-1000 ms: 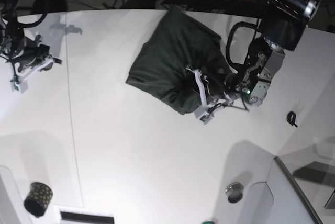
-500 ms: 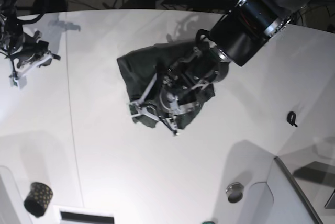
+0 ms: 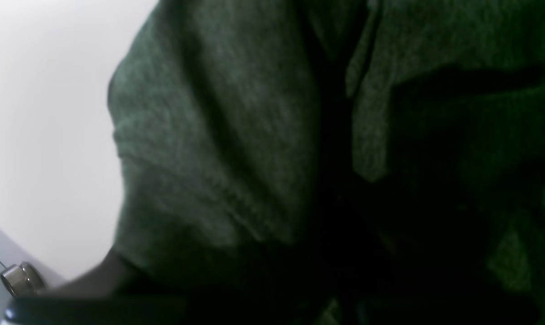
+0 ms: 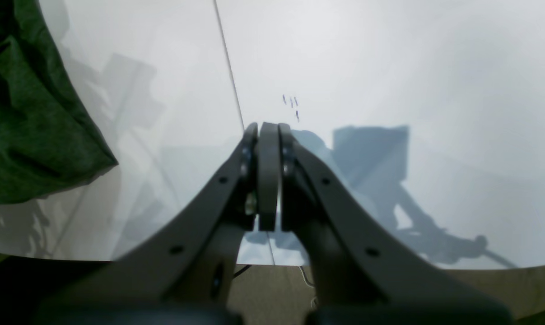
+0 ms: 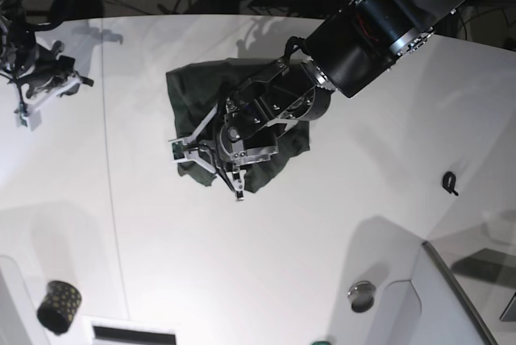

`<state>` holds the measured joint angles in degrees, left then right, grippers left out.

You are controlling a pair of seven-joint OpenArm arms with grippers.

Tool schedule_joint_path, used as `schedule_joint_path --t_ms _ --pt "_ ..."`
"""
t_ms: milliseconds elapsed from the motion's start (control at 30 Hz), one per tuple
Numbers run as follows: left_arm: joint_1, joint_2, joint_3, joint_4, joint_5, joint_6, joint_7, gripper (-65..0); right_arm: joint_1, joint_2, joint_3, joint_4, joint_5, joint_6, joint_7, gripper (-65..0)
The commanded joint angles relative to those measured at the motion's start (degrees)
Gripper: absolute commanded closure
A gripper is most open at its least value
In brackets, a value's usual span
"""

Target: Layout the t-shirt on the table in an organized manner, then fold the t-shirt properly

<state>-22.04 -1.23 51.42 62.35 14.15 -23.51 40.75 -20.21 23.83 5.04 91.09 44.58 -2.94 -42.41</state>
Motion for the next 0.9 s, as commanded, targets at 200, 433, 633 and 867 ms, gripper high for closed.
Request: schedule_joint_path --t_ms 200,433,633,867 --pt "-0.59 0.75 -0.03 0.47 -0.22 -0.54 0.17 0.0 0.29 1.00 0.63 0.91 0.13 0.79 0.70 -0.6" --pt "-1.56 0.66 -0.03 0.82 -0.22 -0.54 0.17 -22.9 0.38 1.00 0.63 0.91 0.13 0.79 0.70 -0.6" --pt "-3.76 0.66 0.14 0.99 -0.22 -0.54 0.35 -56.9 0.47 1.00 0.63 0.91 0.13 0.79 0.70 -0.6" --pt "-5.17 0.31 -0.12 7.06 -0.22 -0.54 0.96 -64.3 0.65 1.00 0.46 0.91 0.13 0.79 0.70 -0.6"
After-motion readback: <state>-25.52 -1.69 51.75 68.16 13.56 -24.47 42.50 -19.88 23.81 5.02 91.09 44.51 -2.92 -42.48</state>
